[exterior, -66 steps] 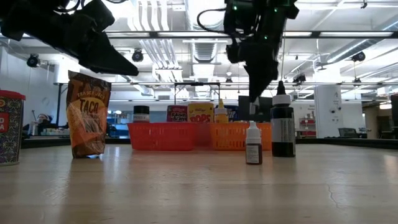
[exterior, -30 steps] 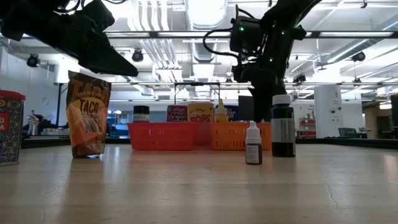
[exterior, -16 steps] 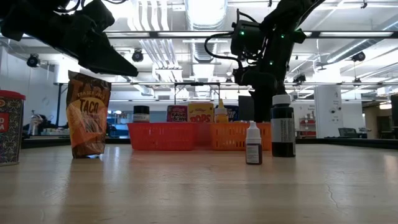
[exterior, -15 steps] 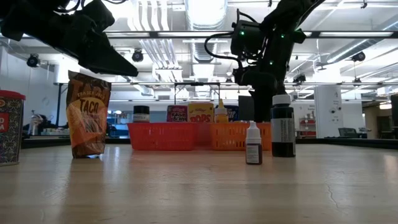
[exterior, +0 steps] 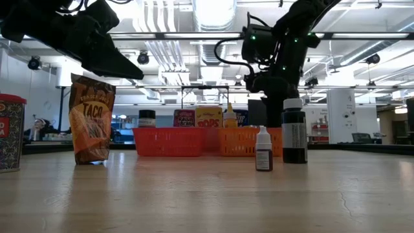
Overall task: Pick & Place Kitchen Items
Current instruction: Put the small violet food coloring bottle into the orange bin, then put the small red food coloring bottle into the orange bin
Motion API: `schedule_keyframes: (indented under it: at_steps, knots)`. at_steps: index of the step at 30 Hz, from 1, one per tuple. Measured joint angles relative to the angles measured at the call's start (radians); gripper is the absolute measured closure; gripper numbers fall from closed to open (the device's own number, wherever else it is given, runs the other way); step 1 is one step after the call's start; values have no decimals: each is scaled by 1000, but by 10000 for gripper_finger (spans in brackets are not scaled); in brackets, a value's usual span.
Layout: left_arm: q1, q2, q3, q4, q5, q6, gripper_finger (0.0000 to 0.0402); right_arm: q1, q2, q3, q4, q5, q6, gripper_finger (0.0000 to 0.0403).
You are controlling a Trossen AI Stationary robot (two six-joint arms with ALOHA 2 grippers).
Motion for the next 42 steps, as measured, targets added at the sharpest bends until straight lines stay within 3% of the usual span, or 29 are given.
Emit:
schedule_keyframes:
  at_steps: [13,31,42]
  knots:
    - [0,0,0,0,0,0,234,0,0,-12,7,0,12,337]
    - [0,0,0,0,0,0,234,-5,-11,35,-3,-1,-3,247]
    - [0,0,0,-1,0,5,234,18,-22,228,-187,-12,-62,286]
